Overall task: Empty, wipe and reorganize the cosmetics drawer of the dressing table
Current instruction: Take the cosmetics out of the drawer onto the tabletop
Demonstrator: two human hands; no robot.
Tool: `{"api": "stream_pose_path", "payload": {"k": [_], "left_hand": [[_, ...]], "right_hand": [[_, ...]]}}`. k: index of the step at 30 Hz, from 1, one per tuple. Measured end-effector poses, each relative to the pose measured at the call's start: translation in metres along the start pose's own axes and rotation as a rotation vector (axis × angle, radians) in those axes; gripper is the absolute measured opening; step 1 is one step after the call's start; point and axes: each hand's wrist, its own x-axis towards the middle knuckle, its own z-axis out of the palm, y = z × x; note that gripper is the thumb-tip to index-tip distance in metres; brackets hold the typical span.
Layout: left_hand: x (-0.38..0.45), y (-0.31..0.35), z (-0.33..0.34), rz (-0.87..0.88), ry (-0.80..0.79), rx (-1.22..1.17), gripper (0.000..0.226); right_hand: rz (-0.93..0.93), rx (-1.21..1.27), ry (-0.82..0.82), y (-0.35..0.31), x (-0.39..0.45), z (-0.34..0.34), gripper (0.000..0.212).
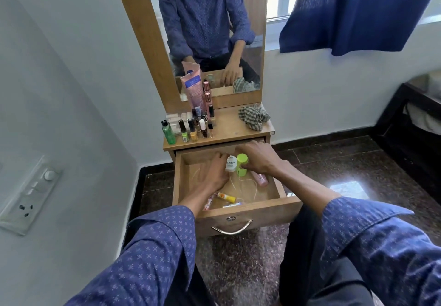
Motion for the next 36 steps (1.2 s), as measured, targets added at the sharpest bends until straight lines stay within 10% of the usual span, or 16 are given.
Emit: {"api": "stream_pose_path", "payload": {"k": [19,36], "left_hand": [[0.007,0.008,0.011,-0.069,0.116,-0.065,0.057],[0.021,0.019,-0.043,-0.051,0.429,0.039,0.042]], "right_hand": [[0.054,0.369,0.378,0.019,0.046,-0.072,0.038],[0.132,0.406,0.394,0.000,0.143,-0.049,0.030]]}}
